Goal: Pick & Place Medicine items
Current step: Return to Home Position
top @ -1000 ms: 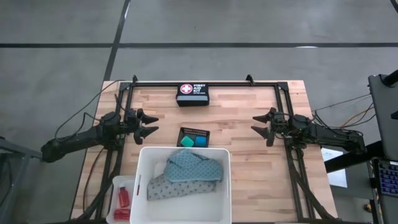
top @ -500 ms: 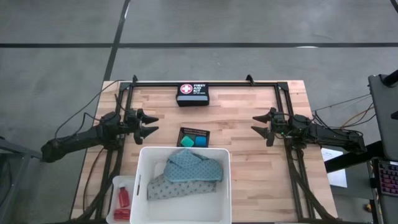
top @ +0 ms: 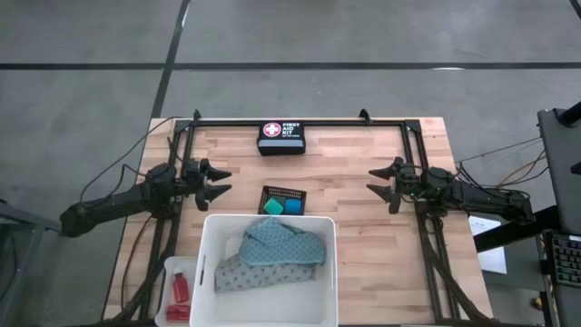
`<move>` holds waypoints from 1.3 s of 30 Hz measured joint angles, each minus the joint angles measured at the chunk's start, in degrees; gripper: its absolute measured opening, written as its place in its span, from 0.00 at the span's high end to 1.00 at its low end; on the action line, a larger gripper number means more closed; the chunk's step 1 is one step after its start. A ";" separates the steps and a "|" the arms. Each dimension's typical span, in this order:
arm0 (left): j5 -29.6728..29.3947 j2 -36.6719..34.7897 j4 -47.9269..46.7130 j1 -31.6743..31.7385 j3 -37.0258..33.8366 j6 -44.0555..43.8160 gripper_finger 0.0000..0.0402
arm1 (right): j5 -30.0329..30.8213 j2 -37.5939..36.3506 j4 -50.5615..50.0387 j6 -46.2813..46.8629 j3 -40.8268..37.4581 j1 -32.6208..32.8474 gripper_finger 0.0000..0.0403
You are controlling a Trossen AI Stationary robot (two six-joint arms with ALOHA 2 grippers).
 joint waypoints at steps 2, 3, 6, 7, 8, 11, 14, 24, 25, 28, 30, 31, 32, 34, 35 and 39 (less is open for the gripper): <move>0.00 0.00 0.00 0.00 0.00 -0.02 0.31 | 0.00 0.00 0.01 -0.10 0.00 0.00 0.35; 0.00 0.00 0.00 0.01 0.02 -0.02 0.31 | 0.00 0.00 0.00 -0.13 0.00 0.00 0.35; 0.00 0.00 -0.02 0.01 0.00 0.00 0.31 | 0.00 0.00 0.00 -0.02 0.00 -0.01 0.35; 0.00 0.00 0.00 -0.01 0.00 -0.02 0.31 | 0.00 0.00 0.00 -0.04 0.00 0.00 0.35; 0.00 0.00 0.00 0.00 0.00 -0.02 0.31 | 0.00 0.00 0.01 -0.12 0.00 0.00 0.34; 0.00 0.00 0.00 0.00 0.00 0.00 0.31 | 0.00 0.00 -0.01 -0.13 0.00 -0.02 0.33; 0.00 0.00 0.00 0.01 0.01 0.00 0.31 | 0.00 0.00 0.01 0.00 0.00 0.00 0.33; 0.00 0.00 0.00 0.01 0.00 -0.02 0.31 | 0.00 0.00 0.01 -0.09 0.00 -0.02 0.34; 0.00 0.00 0.00 0.01 0.02 -0.02 0.31 | 0.00 0.00 -0.01 -0.01 0.00 0.00 0.35; 0.00 0.00 -0.01 -0.01 0.01 -0.01 0.31 | 0.00 -0.01 0.01 -0.13 0.00 -0.02 0.35; 0.00 0.00 0.00 0.00 0.00 0.00 0.31 | 0.00 0.00 -0.01 -0.05 0.00 0.00 0.34; 0.00 0.00 0.00 0.00 0.01 0.00 0.31 | 0.00 0.00 0.01 -0.02 0.00 0.00 0.34; 0.00 0.00 -0.01 -0.01 0.00 -0.01 0.31 | 0.00 -0.01 0.01 -0.02 0.00 0.00 0.34; 0.00 0.00 0.00 0.01 0.00 -0.02 0.31 | 0.00 0.00 0.01 -0.11 0.00 0.00 0.33; 0.00 0.00 0.00 -0.01 0.00 -0.02 0.31 | 0.00 -0.01 0.01 -0.11 0.00 0.00 0.33; 0.00 0.00 0.00 0.01 0.00 -0.01 0.31 | 0.00 -0.01 0.01 -0.02 0.00 -0.01 0.33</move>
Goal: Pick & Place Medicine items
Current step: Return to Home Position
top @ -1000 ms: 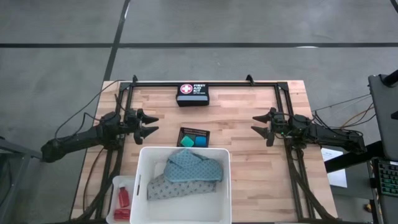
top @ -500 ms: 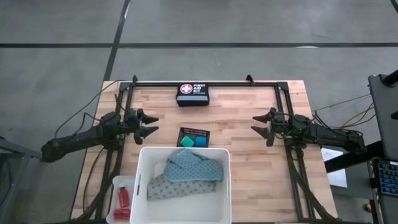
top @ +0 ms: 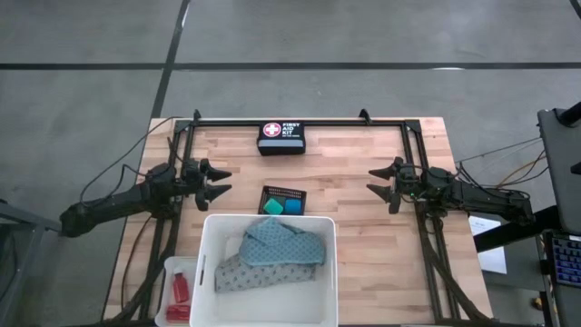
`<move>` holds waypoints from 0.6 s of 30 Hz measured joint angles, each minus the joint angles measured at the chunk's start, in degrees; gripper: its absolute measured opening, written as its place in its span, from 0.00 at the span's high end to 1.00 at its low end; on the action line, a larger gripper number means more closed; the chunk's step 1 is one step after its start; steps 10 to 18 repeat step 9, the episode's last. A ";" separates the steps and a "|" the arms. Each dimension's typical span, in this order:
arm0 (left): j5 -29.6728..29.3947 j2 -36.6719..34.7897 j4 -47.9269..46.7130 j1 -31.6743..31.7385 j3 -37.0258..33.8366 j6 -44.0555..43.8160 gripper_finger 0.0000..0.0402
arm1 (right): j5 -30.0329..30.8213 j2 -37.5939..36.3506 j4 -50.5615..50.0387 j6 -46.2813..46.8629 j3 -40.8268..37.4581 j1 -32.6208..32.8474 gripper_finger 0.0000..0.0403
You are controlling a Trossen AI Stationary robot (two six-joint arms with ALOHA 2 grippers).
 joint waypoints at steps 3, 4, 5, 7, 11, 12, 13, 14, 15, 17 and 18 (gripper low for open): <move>0.00 0.00 -0.02 0.00 0.02 0.01 0.31 | 0.00 0.01 0.00 -0.01 0.00 0.01 0.34; 0.00 0.00 -0.01 -0.02 0.00 0.00 0.31 | 0.00 0.00 -0.01 0.01 0.00 0.01 0.34; 0.00 0.00 0.00 0.00 0.01 -0.01 0.31 | 0.00 0.00 -0.01 -0.01 0.00 -0.01 0.34; 0.00 0.00 0.00 0.00 0.01 0.00 0.31 | 0.00 -0.01 -0.01 -0.09 0.00 0.00 0.35; 0.00 0.00 -0.02 0.00 0.00 -0.01 0.31 | 0.00 -0.01 -0.02 -0.11 0.00 -0.01 0.35; 0.00 0.00 -0.02 0.00 0.00 -0.01 0.31 | 0.00 -0.01 -0.02 -0.11 0.00 -0.01 0.35; 0.00 0.00 -0.02 0.00 0.00 -0.01 0.31 | 0.00 -0.01 -0.02 -0.11 0.00 -0.01 0.35; 0.00 0.00 -0.02 0.00 0.00 -0.01 0.31 | 0.00 -0.01 -0.02 -0.11 0.00 -0.01 0.35; 0.00 0.00 -0.02 0.00 0.00 -0.01 0.31 | 0.00 -0.01 -0.02 -0.11 0.00 -0.01 0.35; 0.00 0.00 -0.02 0.00 0.00 -0.01 0.31 | 0.00 -0.01 -0.02 -0.11 0.00 -0.01 0.35; 0.00 0.00 -0.02 0.00 0.00 -0.01 0.31 | 0.00 -0.01 -0.02 -0.11 0.00 -0.01 0.35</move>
